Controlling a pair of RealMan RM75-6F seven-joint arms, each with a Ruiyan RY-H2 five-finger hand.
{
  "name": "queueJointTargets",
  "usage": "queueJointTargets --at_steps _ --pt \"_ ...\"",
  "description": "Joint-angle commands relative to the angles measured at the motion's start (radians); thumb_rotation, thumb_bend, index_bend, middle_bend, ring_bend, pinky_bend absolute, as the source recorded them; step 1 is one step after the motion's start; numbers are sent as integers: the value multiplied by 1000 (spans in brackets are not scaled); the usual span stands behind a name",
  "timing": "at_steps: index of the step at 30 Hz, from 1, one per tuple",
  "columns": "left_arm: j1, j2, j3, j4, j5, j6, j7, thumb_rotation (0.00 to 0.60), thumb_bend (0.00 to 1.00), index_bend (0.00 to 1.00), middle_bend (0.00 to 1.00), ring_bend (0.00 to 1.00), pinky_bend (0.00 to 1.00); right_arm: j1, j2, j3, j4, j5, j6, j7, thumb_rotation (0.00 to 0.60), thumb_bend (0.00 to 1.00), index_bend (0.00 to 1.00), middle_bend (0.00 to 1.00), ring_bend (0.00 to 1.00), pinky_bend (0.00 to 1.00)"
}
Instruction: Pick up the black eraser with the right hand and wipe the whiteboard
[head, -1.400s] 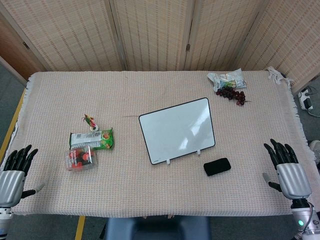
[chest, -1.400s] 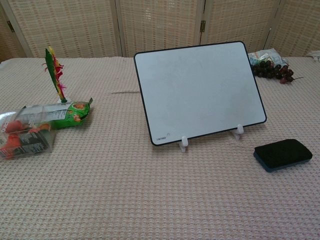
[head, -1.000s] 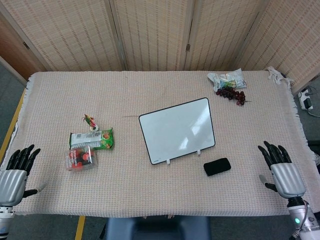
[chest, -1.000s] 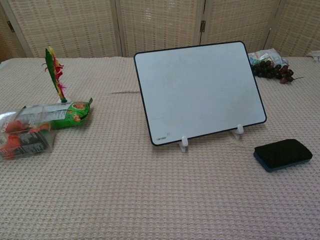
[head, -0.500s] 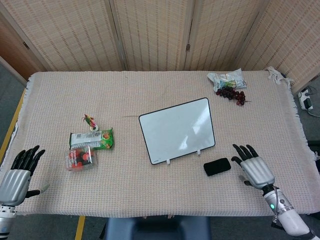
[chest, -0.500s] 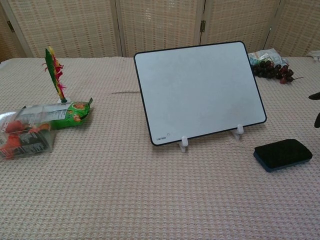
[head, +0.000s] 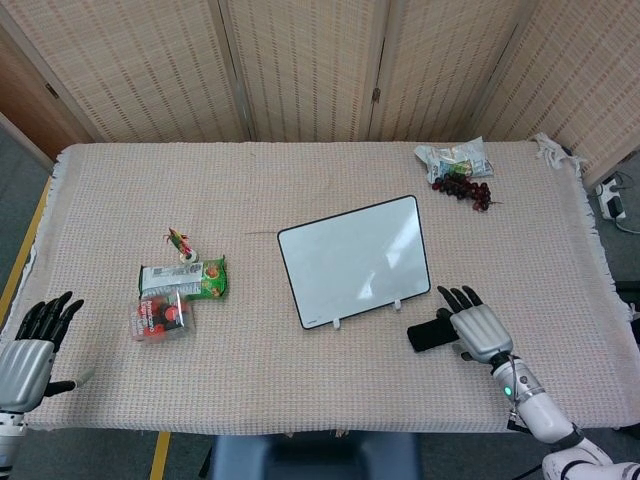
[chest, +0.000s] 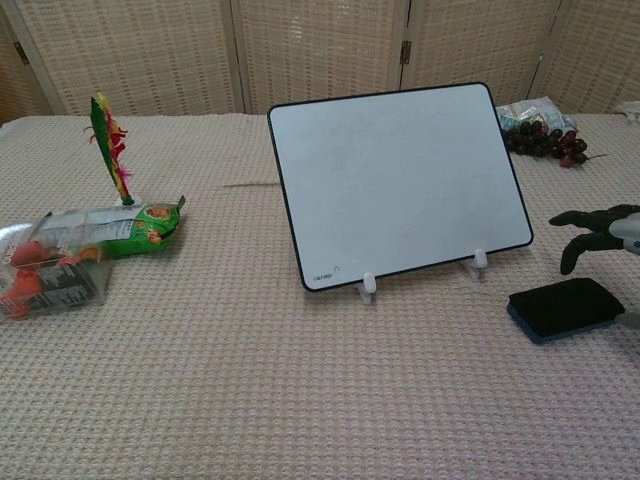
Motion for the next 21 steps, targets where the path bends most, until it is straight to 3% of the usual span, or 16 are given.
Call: queueJointTargets --at_steps 1,21 --pt "-1 1 0 0 0 -2 -4 600 173 0 0 0 0 12 -13 2 9 11 -7 -7 600 346 315 0 0 0" --pt "-1 6 5 2 7 0 -19 600 173 0 0 0 0 46 -54 -25 42 49 -10 -5 600 346 315 0 0 0"
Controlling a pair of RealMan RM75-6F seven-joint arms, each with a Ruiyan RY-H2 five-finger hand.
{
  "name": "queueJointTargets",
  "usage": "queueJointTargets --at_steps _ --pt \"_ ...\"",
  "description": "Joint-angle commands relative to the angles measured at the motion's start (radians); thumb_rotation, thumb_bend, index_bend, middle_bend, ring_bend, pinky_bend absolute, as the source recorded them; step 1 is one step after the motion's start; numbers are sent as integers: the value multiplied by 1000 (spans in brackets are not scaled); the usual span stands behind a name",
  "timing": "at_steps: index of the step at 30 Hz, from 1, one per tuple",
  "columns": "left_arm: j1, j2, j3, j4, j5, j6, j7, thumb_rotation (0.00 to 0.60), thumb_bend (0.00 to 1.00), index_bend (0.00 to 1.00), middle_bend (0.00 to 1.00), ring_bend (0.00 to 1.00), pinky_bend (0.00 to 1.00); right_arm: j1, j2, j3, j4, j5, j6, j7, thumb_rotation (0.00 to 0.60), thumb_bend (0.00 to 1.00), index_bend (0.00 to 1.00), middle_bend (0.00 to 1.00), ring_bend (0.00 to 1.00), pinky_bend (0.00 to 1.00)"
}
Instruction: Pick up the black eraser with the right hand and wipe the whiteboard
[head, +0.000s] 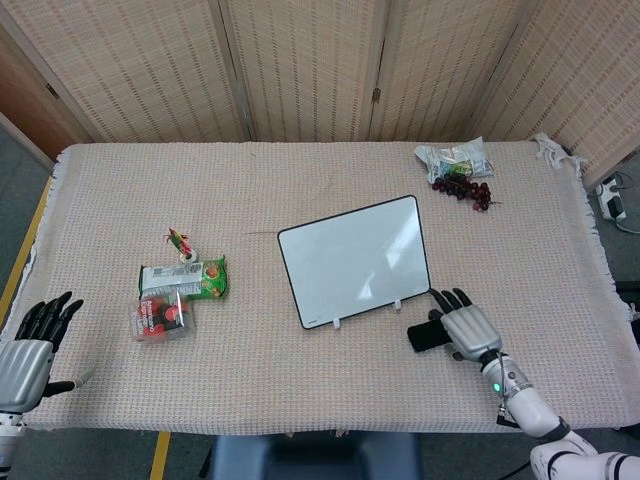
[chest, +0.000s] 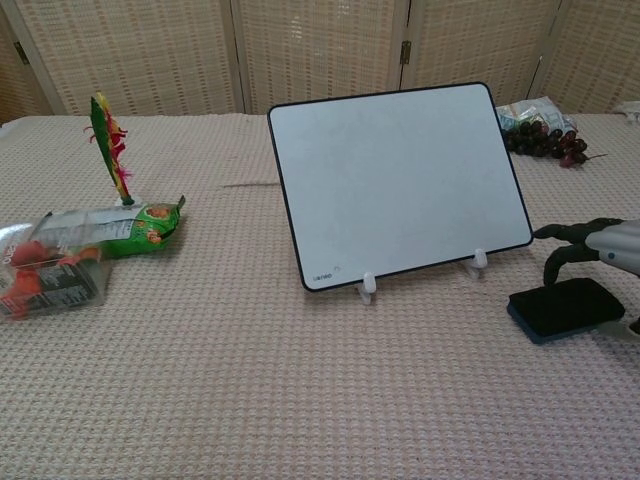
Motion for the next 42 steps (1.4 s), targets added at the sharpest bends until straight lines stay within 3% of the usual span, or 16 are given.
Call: queueJointTargets --at_steps 1,7,12,18,22,31,37,42 --pt "0 1 1 0 1 0 -1 600 173 0 0 0 0 2 -14 -1 14 -5 11 5 600 346 316 0 0 0" --pt "-2 7 7 -4 8 -5 -15 600 174 0 0 0 0 4 -42 -6 44 -21 31 14 600 346 382 0 2 2" --pt "0 8 7 -3 10 0 -20 600 174 0 0 0 0 -7 -63 -7 62 -59 81 34 600 346 473 0 46 60" --pt "1 6 7 -2 13 5 -19 600 173 0 0 0 0 -37 -80 3 77 -152 210 110 600 346 495 0 80 79" --pt "1 6 9 -3 16 5 -18 600 173 0 0 0 0 -48 -122 31 119 -204 302 160 600 346 495 1 85 175" --pt "0 9 13 -2 21 4 -24 600 174 0 0 0 0 2 -262 129 234 -240 405 80 600 346 495 0 87 133" --pt "-1 12 14 0 23 2 -40 600 174 0 0 0 0 66 -332 200 304 -198 383 -13 600 346 488 0 75 6" --pt "-4 15 17 2 25 -3 -51 600 174 0 0 0 0 108 -370 225 358 -183 364 -31 600 346 486 0 65 0"
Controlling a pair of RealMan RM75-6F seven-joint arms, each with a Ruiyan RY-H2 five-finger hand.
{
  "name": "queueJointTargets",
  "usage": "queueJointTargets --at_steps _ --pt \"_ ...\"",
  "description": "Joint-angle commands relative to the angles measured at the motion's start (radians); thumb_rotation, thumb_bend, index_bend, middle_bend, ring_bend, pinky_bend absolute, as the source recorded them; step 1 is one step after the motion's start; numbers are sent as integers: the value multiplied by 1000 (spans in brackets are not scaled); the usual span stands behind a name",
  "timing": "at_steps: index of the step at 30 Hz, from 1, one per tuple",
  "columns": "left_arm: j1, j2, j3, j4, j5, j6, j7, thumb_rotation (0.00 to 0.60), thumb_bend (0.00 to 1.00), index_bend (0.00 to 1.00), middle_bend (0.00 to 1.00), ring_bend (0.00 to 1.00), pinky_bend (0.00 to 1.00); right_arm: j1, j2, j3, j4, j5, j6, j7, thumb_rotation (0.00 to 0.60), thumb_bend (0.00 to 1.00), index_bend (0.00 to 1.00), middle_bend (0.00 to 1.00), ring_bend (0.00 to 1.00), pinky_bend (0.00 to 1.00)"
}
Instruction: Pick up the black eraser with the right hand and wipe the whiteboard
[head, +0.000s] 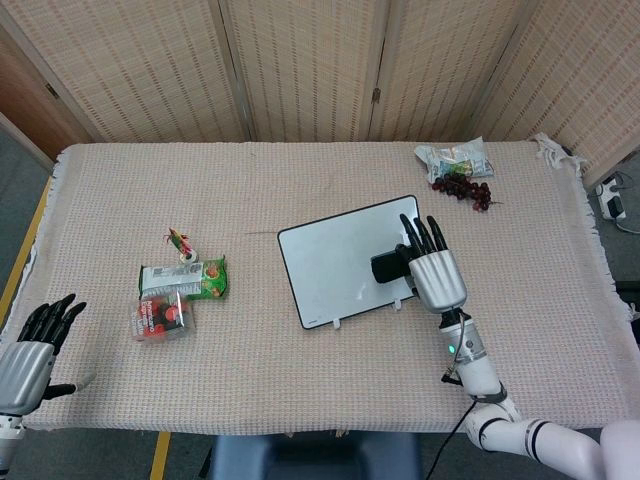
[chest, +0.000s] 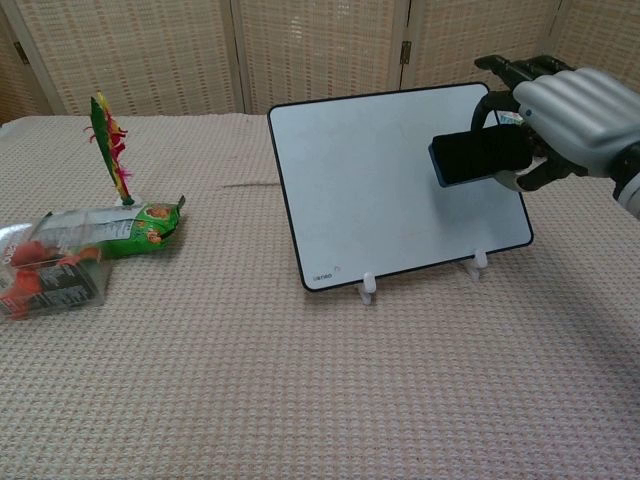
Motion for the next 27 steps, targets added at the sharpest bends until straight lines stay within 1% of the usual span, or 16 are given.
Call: queueJointTargets --at_steps 1,8,10,16,19,22,25,27 --pt "-2 1 1 2 1 -4 -5 600 173 0 0 0 0 25 -29 16 40 11 -13 -8 600 346 486 0 64 0" --pt "-8 5 3 5 0 -15 -22 600 174 0 0 0 0 67 -78 28 116 22 -29 14 600 346 479 0 59 0" --pt "-9 6 4 5 0 -17 -25 600 174 0 0 0 0 72 -84 28 126 23 -31 16 600 346 446 0 51 0" --pt "-12 10 7 8 3 -22 -42 600 174 0 0 0 0 98 -111 39 161 40 -47 26 600 346 391 0 33 0" --pt "-13 10 7 11 4 -23 -47 600 175 0 0 0 0 102 -116 34 167 34 -36 27 600 345 308 0 20 0" --pt "-15 10 7 12 2 -26 -48 600 175 0 0 0 0 101 -112 29 163 38 -35 18 600 345 172 0 2 0" --pt "-15 9 7 12 1 -25 -47 600 175 0 0 0 0 97 -100 25 143 44 -36 12 600 347 67 0 0 0" --pt "-14 8 7 12 2 -24 -45 600 175 0 0 0 0 94 -90 21 130 45 -35 15 600 346 46 0 0 0"
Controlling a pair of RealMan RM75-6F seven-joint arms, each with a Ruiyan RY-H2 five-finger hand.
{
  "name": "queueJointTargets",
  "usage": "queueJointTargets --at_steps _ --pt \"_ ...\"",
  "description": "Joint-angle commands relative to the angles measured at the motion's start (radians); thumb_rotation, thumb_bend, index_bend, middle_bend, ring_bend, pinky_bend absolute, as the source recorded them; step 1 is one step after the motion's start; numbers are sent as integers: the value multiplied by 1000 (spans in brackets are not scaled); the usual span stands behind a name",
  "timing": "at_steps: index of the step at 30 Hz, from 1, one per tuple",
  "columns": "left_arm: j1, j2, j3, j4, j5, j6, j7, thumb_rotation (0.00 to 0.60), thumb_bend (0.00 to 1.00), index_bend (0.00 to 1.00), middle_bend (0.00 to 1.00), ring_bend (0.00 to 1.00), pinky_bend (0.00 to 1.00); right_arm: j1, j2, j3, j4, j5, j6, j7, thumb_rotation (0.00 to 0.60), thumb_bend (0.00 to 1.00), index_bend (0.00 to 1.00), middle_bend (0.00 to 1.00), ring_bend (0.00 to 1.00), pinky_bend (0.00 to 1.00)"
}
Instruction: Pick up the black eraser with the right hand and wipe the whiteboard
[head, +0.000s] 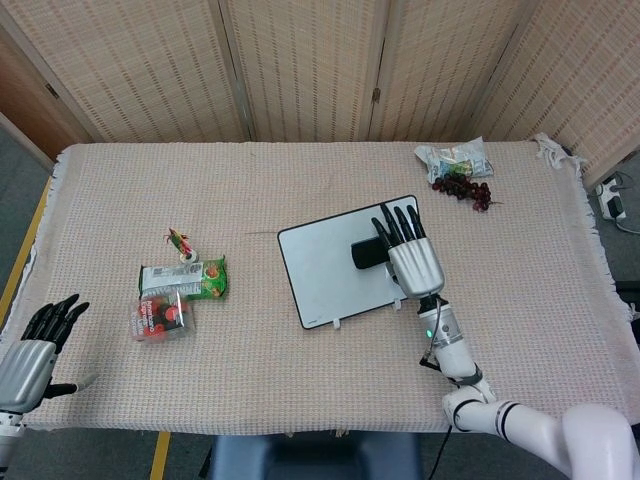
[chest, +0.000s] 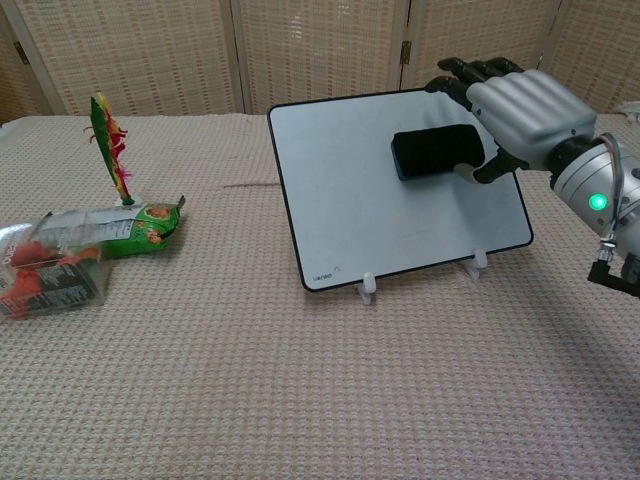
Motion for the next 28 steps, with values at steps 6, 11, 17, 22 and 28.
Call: queueJointTargets --at_steps 6,11,17,22,28 --pt "2 -1 1 1 3 6 7 600 175 0 0 0 0 -63 95 -51 -149 -22 44 32 600 346 30 0 0 0" --pt "6 -9 -5 5 -3 16 31 600 175 0 0 0 0 -209 302 -159 -449 -22 102 70 600 346 0 0 0 0" --pt "12 -34 -9 12 9 44 89 600 176 0 0 0 0 -375 509 -294 -639 -67 219 95 600 346 0 0 0 0" --pt "14 -49 -9 16 17 53 135 600 176 0 0 0 0 -495 532 -355 -602 -125 352 118 600 346 0 0 0 0" --pt "23 -64 -11 7 22 71 181 600 176 0 0 0 0 -523 579 -360 -608 -138 346 193 600 346 0 0 0 0"
